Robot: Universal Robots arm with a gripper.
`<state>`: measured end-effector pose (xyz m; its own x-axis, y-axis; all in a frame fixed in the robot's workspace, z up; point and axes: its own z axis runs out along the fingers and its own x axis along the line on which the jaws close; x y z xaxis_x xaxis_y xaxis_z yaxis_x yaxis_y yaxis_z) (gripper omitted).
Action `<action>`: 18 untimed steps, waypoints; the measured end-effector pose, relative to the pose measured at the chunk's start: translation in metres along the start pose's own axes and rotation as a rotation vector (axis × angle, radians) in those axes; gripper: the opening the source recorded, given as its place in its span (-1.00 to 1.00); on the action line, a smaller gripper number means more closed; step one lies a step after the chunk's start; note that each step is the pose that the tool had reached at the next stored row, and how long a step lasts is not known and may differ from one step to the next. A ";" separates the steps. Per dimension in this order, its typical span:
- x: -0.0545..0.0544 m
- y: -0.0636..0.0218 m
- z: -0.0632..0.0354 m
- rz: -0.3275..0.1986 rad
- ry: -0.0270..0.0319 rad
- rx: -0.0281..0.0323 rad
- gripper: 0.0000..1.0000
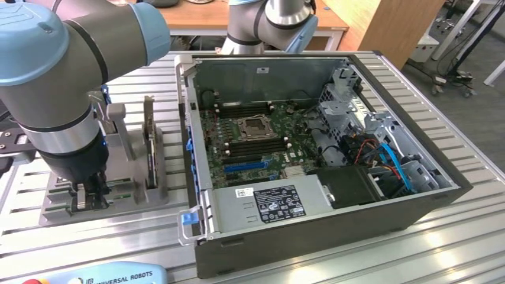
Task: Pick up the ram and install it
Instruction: 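Pick up the ram and move it above insertion slot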
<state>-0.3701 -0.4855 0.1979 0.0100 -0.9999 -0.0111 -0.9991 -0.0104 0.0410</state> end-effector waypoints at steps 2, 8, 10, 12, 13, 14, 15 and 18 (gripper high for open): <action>0.000 0.0000 0.0001 0.000 -0.0001 0.0001 -0.29; 0.000 0.0000 0.0001 0.000 -0.0001 0.0001 -0.58; 0.000 0.0000 0.0001 0.000 -0.0001 0.0001 -0.58; 0.000 -0.0003 0.0002 0.000 -0.0004 0.0004 -0.58; 0.000 -0.0012 0.0002 0.000 -0.0003 0.0004 -0.58; 0.000 -0.0020 0.0001 0.000 -0.0002 0.0003 -0.58; 0.000 -0.0024 0.0000 0.000 -0.0002 0.0002 -0.58; 0.000 -0.0023 0.0000 0.000 -0.0001 0.0001 -0.58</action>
<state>-0.3678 -0.4854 0.1978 0.0099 -0.9999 -0.0112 -0.9991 -0.0104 0.0410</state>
